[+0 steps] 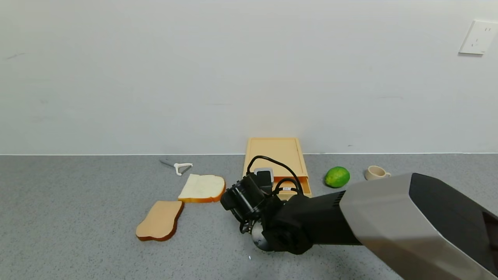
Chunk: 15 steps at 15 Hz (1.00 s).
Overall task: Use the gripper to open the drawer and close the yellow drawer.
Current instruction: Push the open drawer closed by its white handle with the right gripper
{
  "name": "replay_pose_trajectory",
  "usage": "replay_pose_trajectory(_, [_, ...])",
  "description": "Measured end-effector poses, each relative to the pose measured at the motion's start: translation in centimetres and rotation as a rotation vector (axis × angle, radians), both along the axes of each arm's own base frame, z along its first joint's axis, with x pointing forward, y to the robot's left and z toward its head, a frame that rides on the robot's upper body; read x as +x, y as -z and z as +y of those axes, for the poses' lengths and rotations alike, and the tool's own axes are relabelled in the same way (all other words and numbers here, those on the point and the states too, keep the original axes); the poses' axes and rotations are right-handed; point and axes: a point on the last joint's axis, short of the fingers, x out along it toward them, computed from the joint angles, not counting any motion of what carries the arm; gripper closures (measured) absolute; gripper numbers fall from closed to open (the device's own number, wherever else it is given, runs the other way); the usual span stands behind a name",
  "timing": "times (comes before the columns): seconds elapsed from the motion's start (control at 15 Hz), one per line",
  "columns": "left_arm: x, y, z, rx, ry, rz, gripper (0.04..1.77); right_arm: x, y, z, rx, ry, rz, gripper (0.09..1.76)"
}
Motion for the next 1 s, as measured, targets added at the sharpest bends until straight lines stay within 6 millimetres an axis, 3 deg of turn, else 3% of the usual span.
replay_pose_trajectory(1.0, [0.0,0.0,0.0,0.0,0.0,0.0,0.09,3.5,0.5,1.1,-0.006,-0.006,-0.054,0.14])
